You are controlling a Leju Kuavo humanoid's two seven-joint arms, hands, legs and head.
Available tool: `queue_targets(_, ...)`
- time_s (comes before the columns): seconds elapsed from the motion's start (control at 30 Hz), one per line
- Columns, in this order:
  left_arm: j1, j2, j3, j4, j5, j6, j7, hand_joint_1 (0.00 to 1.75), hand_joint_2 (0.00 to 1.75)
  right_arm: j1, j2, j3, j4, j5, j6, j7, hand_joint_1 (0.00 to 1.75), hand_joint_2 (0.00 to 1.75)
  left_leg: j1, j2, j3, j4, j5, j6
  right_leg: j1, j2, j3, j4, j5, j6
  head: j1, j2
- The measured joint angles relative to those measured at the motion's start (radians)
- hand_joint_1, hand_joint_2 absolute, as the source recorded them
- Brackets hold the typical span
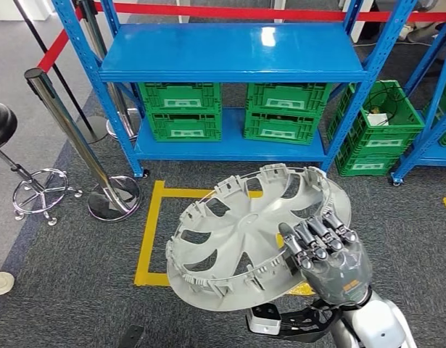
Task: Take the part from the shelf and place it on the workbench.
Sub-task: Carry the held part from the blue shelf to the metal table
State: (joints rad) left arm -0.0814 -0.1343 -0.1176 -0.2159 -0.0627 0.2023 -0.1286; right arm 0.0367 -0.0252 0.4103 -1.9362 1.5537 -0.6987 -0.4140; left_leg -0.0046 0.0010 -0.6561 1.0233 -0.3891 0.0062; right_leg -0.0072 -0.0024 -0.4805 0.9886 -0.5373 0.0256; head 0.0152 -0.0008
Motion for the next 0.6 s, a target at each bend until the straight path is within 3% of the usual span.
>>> queue_targets(0.03,0.000,0.000,0.000,0.000,0.000,0.000,0.000,0.00,1.75,0.000,0.000,0.000,0.000,0.000,0.000,0.000,1.75,1.75,0.000,-0.001,-0.006,0.012,-0.020,-0.006,-0.002,-0.003,-0.010,-0.001,0.011,-0.009,-0.001,0.000)
queue_targets(0.07,0.001,0.000,0.000,0.001,0.000,0.000,0.000,0.00,1.75,-0.001,0.001,0.000,0.000,0.000,0.000,0.000,1.75,1.75,0.001,-0.002,-0.016,0.044,-0.060,-0.011,-0.004,-0.005,-0.023,-0.002,0.023,-0.018,-0.003,0.000)
queue_targets(0.13,0.000,0.000,-0.001,0.001,0.000,0.000,0.001,0.00,1.75,0.000,0.002,-0.001,0.000,0.000,0.000,0.000,1.75,1.75,0.005,-0.002,-0.038,0.161,-0.167,-0.019,-0.003,-0.008,-0.051,0.002,0.046,-0.029,-0.006,0.000)
queue_targets(0.17,0.000,0.000,-0.001,0.001,-0.001,0.000,0.001,0.00,1.75,0.000,0.002,-0.001,0.000,0.000,0.000,0.000,1.75,1.75,0.007,-0.002,-0.044,0.225,-0.201,-0.023,-0.002,-0.009,-0.069,0.005,0.058,-0.030,-0.007,0.000)
queue_targets(0.2,0.000,0.000,-0.001,0.001,-0.001,0.000,0.002,0.00,1.75,0.000,0.002,-0.001,0.000,0.000,0.000,0.000,1.75,1.75,0.008,-0.002,-0.042,0.272,-0.209,-0.025,-0.002,-0.010,-0.088,0.010,0.069,-0.030,-0.007,0.000)
queue_targets(0.23,-0.001,0.000,-0.001,0.001,-0.003,-0.001,0.002,0.00,1.75,0.000,0.002,-0.001,0.001,0.000,0.000,0.000,1.75,1.75,0.008,-0.002,-0.029,0.291,-0.193,-0.025,-0.001,-0.010,-0.107,0.015,0.080,-0.029,-0.007,0.000)
queue_targets(0.3,-0.002,0.000,-0.001,0.001,-0.006,-0.001,0.002,0.00,1.75,0.000,0.003,-0.001,0.001,0.000,0.000,0.000,1.75,1.75,0.008,-0.002,0.044,0.228,-0.135,-0.020,-0.001,-0.010,-0.144,0.027,0.099,-0.025,-0.007,0.000)
queue_targets(0.37,-0.007,0.000,-0.001,0.001,-0.009,-0.001,0.003,0.00,1.75,0.000,0.006,-0.002,0.001,0.000,0.000,-0.001,1.75,1.75,0.005,-0.003,0.156,0.073,-0.140,-0.010,0.001,-0.010,-0.165,0.034,0.118,-0.018,-0.006,0.000)
queue_targets(0.43,-0.011,0.000,-0.002,0.001,-0.010,-0.002,0.003,0.00,1.75,-0.001,0.008,-0.002,0.001,0.000,0.000,-0.002,1.75,1.75,-0.001,-0.004,0.216,-0.032,-0.168,-0.001,0.000,-0.012,-0.171,0.028,0.141,-0.009,-0.006,0.000)
queue_targets(0.5,-0.011,0.000,-0.002,0.001,-0.010,-0.005,0.003,0.00,1.75,-0.002,0.010,-0.002,0.002,0.000,0.000,-0.001,1.75,1.75,-0.002,-0.002,0.207,-0.050,-0.150,0.010,-0.003,-0.012,-0.175,0.017,0.160,0.002,-0.006,0.000)
queue_targets(0.53,-0.011,0.000,-0.002,0.001,-0.011,-0.007,0.004,0.00,1.75,-0.002,0.011,-0.002,0.003,0.000,0.000,-0.001,1.75,1.75,-0.001,0.000,0.195,-0.054,-0.135,0.017,-0.004,-0.009,-0.181,0.022,0.146,0.008,-0.006,0.000)
queue_targets(0.6,-0.009,-0.002,-0.004,0.002,-0.014,-0.012,0.006,0.00,1.75,-0.003,0.011,-0.002,0.008,0.000,0.000,0.001,1.75,1.75,0.002,0.004,0.165,-0.059,-0.106,0.029,-0.005,-0.003,-0.205,0.086,0.054,0.016,-0.003,0.000)
